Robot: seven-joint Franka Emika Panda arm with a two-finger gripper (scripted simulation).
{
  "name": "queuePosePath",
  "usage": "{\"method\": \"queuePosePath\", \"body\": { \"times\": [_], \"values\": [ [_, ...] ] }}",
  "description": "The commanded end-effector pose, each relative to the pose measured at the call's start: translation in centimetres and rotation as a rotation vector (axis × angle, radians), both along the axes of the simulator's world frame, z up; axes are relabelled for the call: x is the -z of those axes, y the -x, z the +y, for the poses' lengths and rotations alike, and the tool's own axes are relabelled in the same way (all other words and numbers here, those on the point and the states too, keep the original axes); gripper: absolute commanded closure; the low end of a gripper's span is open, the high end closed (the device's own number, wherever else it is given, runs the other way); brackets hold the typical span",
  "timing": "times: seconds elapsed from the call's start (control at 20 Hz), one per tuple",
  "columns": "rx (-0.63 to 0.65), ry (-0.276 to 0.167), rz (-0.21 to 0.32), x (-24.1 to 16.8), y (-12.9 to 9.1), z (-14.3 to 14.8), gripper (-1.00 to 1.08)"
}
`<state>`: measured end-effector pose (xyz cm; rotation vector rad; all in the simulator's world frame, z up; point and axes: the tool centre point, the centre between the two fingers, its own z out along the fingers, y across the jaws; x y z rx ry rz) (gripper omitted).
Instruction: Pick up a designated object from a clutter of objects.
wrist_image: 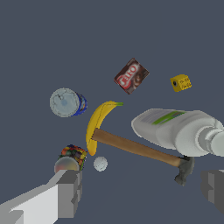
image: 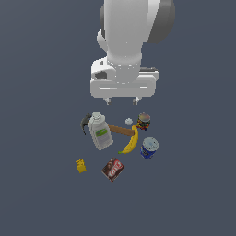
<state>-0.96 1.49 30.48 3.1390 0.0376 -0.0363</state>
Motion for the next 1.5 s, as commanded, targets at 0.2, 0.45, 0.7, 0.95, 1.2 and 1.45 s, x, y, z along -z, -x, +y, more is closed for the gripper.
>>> {"method": "queuePosePath", "body": {
  "times": [0.2, 0.45, 0.7, 0.95, 1.2, 1.45],
  "values": [
    [0.013, -0.009, 0.005, 0.2, 0.0, -0.2, -0.92],
    [0.045, -0.032, 0.018, 0.6, -0.1, -0.7, -0.92],
    [0.045, -0.034, 0.019, 0.5, 0.0, -0.8, -0.92],
    [0.063, -0.030, 0.017, 1.2, -0.5, -0.3, -0.92],
    [0.100, -0.022, 0.015, 2.5, -1.4, 0.8, -0.92],
    [0.156, -0.012, 0.009, 4.7, -2.6, 2.6, -0.92]
  ]
}}
